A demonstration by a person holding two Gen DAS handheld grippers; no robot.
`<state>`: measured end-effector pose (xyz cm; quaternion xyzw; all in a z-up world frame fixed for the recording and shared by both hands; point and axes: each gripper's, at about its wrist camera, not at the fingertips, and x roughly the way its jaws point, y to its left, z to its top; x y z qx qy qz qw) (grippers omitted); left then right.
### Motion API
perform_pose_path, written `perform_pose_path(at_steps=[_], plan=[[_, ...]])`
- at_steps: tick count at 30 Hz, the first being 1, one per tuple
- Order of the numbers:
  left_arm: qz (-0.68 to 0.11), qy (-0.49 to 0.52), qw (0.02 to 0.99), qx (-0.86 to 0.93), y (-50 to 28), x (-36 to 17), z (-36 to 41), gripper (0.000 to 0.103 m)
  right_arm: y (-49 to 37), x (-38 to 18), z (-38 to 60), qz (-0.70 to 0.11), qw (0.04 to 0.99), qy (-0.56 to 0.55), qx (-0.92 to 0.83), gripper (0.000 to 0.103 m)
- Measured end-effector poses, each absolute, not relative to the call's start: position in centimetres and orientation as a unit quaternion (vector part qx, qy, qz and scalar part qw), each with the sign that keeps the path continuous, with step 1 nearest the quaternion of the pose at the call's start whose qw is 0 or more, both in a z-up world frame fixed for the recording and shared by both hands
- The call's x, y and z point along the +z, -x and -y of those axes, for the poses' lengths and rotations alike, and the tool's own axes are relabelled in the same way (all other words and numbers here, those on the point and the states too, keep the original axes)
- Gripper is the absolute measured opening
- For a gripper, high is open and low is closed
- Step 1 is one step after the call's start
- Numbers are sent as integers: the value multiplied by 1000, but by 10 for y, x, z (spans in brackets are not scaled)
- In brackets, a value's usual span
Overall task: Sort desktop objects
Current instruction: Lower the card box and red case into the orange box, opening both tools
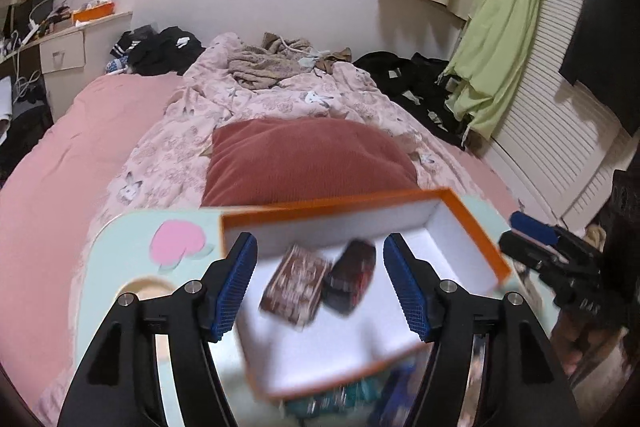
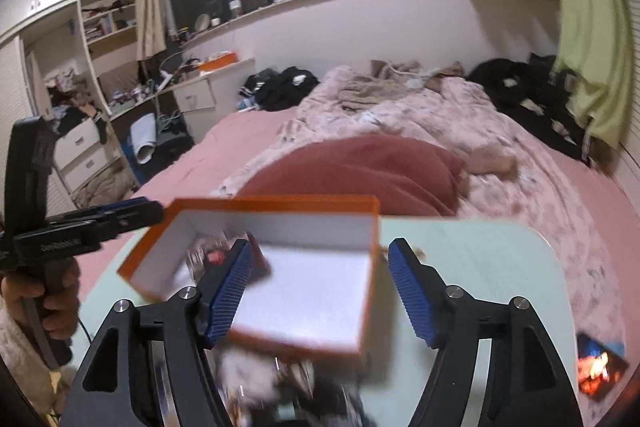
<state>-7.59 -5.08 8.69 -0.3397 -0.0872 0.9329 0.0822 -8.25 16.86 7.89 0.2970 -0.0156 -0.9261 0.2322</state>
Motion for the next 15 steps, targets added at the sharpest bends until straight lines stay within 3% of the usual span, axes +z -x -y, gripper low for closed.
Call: perform_pose_path(at_steps=[8, 14, 15], plan=[[95, 381, 90, 915, 7, 65, 48, 67, 7, 48, -193, 13, 189, -337, -922, 79], [47, 456, 55, 887, -15, 19, 30, 67, -19, 14, -204, 18, 152, -383, -911, 81], [21, 457, 46, 888, -17, 14, 23, 74, -19, 9, -205, 16, 147, -392, -908, 82]])
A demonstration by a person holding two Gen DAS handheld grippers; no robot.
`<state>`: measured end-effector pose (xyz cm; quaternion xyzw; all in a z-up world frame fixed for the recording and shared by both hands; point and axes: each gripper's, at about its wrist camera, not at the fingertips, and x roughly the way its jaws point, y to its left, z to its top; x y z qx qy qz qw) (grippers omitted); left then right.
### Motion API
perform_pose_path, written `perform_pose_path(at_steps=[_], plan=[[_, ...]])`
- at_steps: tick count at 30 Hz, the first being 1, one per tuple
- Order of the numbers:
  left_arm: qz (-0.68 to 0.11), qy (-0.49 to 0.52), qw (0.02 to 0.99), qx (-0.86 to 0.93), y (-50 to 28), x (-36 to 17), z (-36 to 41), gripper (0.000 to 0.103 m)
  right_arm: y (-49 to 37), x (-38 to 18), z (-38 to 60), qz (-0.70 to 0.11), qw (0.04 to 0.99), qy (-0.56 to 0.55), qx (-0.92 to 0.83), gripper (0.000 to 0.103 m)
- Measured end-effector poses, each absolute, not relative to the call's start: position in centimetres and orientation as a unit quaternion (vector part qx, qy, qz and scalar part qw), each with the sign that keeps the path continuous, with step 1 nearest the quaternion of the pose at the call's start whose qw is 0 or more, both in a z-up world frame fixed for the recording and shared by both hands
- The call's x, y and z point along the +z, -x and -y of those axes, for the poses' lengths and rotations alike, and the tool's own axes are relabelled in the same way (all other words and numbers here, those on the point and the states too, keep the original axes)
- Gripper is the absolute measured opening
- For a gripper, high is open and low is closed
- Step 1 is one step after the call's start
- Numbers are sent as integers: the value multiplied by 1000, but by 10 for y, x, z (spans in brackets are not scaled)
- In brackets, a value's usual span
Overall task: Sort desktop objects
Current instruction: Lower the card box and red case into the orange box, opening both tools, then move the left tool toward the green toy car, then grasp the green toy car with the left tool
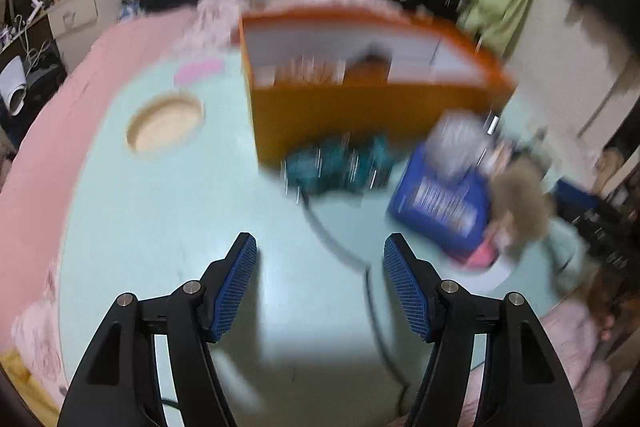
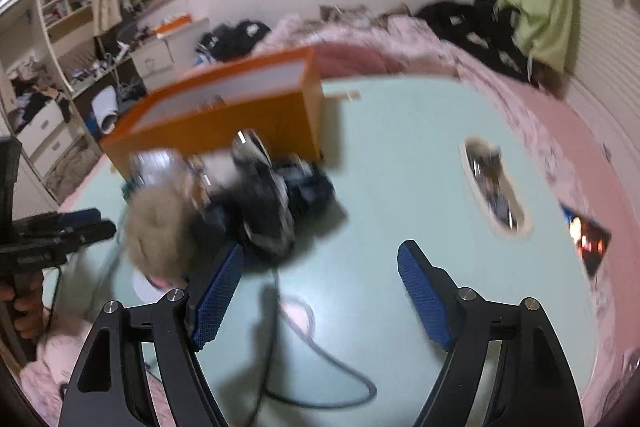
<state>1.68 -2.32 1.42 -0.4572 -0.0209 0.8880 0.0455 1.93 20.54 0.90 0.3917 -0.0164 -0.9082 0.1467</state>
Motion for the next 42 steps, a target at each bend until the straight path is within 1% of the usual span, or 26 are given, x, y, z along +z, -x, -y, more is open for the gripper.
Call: perform_pose_path(at_steps=[1, 2, 3, 4, 6, 21, 23, 27, 29, 35, 36, 37, 38, 39, 40, 41, 42], plan=[[0, 460, 34, 887, -17, 13, 18, 83, -22, 7, -205, 2, 137, -384, -913, 93], [-8, 468, 30, 883, -17, 9, 16, 88, -22, 4, -204, -7, 129, -389, -912, 103], [-8, 469, 30, 883, -16, 8, 13, 97, -20, 1, -201, -19, 123, -397, -909, 103], [-10, 472, 30, 881, -14, 6, 12, 103, -19, -1, -197, -36, 112, -399, -909, 103], [-9, 472, 31, 881, -12, 6, 11, 103, -19, -5, -192, -54, 101, -398, -910, 103], [-5, 471, 24, 882, -12, 3, 13, 103, -17, -6, -194, -49, 96, -393, -913, 103], [9, 469, 24, 883, -10, 6, 15, 103, -18, -6, -194, -49, 97, -393, -913, 103], [76, 442, 39, 893, 0, 20, 28, 103, -18, -5, -194, -49, 97, -392, -913, 103], [92, 433, 36, 896, 10, 25, 30, 103, -19, -5, -194, -49, 97, -392, -913, 103], [67, 450, 2, 891, 40, 15, 19, 102, -19, -5, -194, -49, 97, -393, -913, 103], [65, 452, -3, 890, 44, 12, 18, 101, -19, -5, -194, -49, 96, -393, -913, 103], [66, 456, -4, 888, 46, 10, 18, 96, -19, -5, -194, -49, 97, -392, -913, 103], [64, 462, -7, 885, 48, 6, 17, 96, -19, -5, -194, -49, 96, -393, -913, 103], [46, 457, -19, 888, 48, 5, 15, 88, -19, -5, -194, -50, 96, -392, -913, 103], [25, 454, -29, 890, 48, 5, 12, 76, -19, -5, -194, -50, 96, -392, -913, 103], [15, 445, -29, 895, 46, 7, 10, 74, -19, -6, -194, -49, 97, -393, -913, 103], [15, 447, -27, 894, 44, 7, 10, 74, -19, -6, -194, -48, 97, -393, -913, 103]])
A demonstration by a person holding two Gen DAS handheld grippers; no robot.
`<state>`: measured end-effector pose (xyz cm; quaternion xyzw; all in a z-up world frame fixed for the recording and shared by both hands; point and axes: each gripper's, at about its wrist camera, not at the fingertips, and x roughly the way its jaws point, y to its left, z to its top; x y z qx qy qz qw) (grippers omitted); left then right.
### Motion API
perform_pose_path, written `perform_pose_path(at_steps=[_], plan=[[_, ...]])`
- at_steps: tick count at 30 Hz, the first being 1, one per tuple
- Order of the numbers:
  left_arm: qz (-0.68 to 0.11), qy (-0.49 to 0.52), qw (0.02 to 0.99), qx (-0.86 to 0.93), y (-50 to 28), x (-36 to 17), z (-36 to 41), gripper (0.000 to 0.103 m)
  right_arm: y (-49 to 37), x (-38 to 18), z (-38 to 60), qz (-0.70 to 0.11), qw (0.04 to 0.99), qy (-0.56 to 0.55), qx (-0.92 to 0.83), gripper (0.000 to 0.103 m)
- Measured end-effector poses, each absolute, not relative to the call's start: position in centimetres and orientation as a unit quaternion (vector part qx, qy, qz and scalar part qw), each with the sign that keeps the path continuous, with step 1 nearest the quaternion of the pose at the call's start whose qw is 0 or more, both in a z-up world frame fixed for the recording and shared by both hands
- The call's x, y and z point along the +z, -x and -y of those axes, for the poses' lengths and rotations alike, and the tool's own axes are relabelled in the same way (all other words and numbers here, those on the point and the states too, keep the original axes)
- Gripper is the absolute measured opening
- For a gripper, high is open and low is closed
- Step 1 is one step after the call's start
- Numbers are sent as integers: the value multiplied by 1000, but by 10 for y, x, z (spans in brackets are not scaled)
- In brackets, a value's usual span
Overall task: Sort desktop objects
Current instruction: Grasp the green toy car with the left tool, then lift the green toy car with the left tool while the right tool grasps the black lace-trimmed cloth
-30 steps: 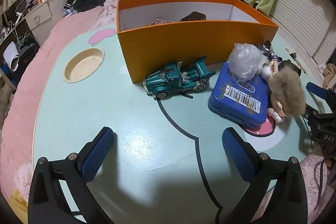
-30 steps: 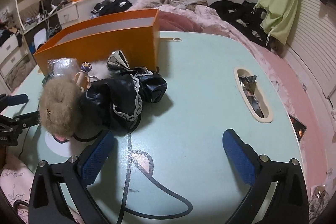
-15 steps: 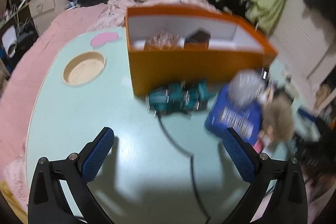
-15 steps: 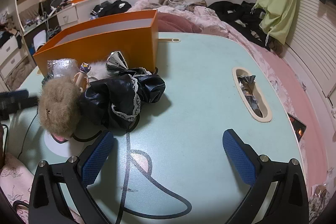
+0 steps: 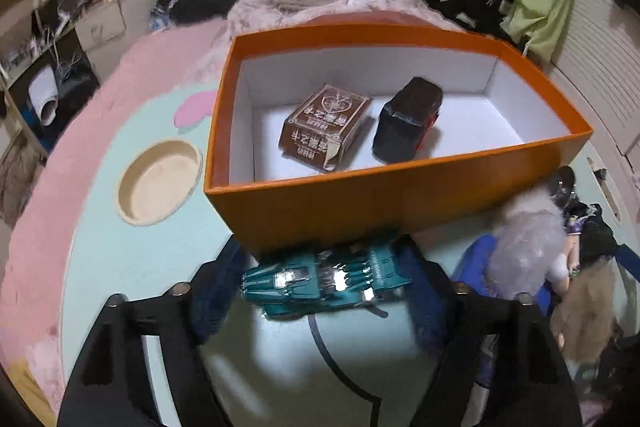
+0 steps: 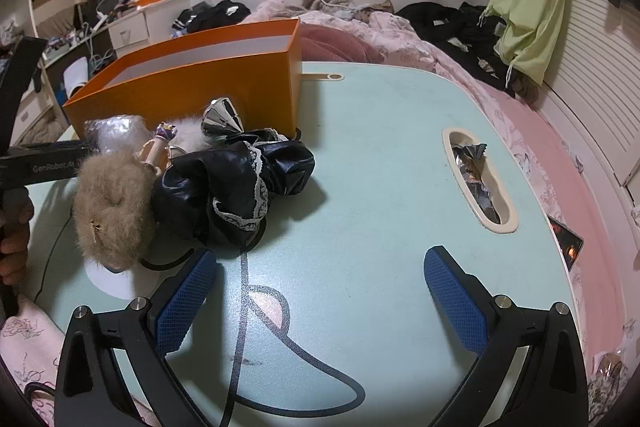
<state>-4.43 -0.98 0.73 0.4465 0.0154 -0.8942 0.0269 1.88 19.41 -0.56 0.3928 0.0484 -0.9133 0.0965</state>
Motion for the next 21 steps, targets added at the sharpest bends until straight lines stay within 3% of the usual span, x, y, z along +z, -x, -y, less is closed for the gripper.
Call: perform_pose_path(at_steps=[9, 21], plan=[[-53, -432, -15, -900, 19, 14, 24, 74, -19, -4, -195, -43, 92, -391, -915, 103], [-71, -404, -16, -912, -4, 27, 34, 74, 3, 33, -199, 83, 156, -363, -915, 103]])
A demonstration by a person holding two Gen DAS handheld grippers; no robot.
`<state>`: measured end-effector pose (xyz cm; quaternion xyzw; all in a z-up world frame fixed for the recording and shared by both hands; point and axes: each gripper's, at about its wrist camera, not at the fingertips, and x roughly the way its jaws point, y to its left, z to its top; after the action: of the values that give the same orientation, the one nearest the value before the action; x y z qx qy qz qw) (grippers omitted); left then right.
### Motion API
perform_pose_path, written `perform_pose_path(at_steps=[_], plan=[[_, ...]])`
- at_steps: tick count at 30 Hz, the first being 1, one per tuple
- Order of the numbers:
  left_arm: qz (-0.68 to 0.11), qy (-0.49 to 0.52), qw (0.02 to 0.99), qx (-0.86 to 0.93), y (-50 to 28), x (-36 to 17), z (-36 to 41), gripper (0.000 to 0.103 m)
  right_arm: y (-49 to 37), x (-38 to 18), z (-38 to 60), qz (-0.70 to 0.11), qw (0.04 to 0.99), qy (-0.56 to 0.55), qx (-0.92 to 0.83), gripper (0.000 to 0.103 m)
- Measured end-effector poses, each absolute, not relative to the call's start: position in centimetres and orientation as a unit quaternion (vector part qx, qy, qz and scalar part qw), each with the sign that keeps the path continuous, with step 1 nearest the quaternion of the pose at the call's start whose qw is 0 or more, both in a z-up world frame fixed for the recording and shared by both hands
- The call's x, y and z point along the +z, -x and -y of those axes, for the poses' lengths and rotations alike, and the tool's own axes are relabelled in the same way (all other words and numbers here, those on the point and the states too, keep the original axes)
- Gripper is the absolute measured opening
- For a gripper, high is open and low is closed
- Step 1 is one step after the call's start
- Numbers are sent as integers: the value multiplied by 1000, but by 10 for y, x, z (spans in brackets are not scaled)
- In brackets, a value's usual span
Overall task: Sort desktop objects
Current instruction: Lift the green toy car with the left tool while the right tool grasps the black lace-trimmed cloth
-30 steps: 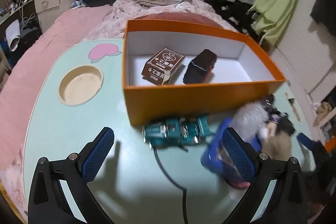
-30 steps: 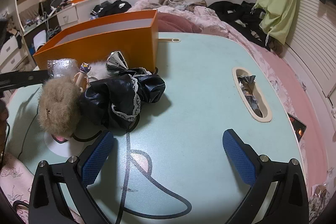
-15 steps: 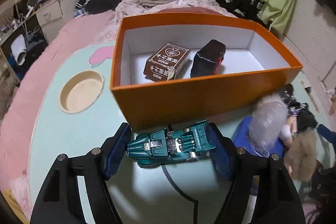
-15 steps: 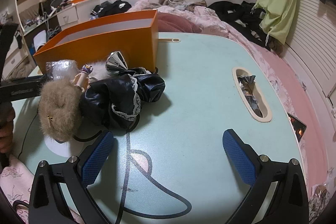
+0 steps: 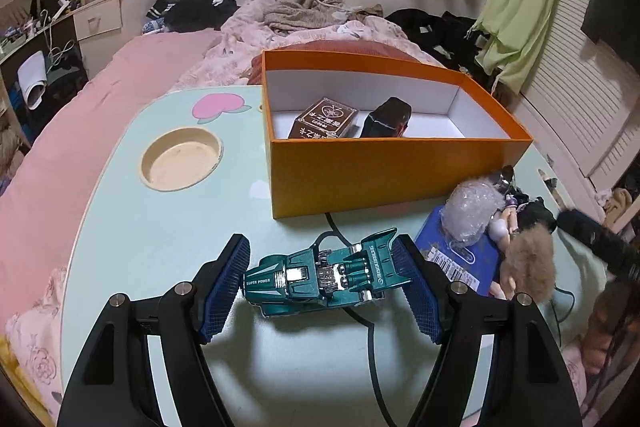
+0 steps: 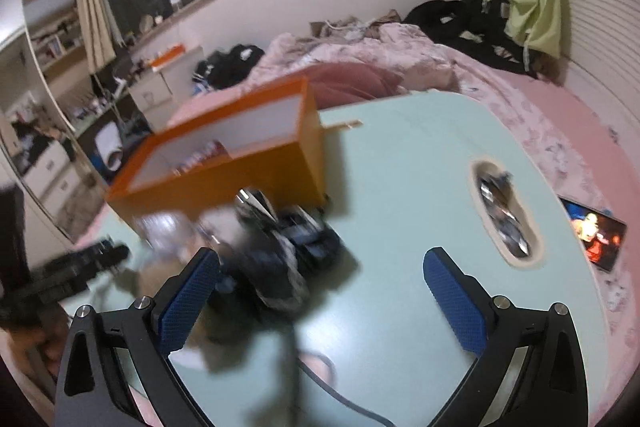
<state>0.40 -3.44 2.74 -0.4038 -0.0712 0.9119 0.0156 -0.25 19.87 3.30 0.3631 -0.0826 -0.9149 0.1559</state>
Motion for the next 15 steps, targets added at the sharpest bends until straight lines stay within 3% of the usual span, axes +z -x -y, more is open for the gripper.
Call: perform_pose_path(at_steps=[3, 5, 7, 10, 15], plan=[[70, 402, 16, 913, -5, 28, 34, 74, 21, 29, -183, 67, 141, -390, -908, 92], [71, 400, 16, 913, -4, 28, 35, 74, 33, 15, -176, 64, 136, -431, -890, 72], [74, 400, 15, 914, -7, 27, 34, 74, 30, 14, -170, 56, 151, -426, -891, 41], [79, 396, 16, 915, -9, 27, 37, 74, 22, 15, -170, 55, 150, -416, -895, 34], [78, 383, 17, 920, -14, 32, 38, 74, 10, 20, -185, 69, 150, -398, -902, 33]])
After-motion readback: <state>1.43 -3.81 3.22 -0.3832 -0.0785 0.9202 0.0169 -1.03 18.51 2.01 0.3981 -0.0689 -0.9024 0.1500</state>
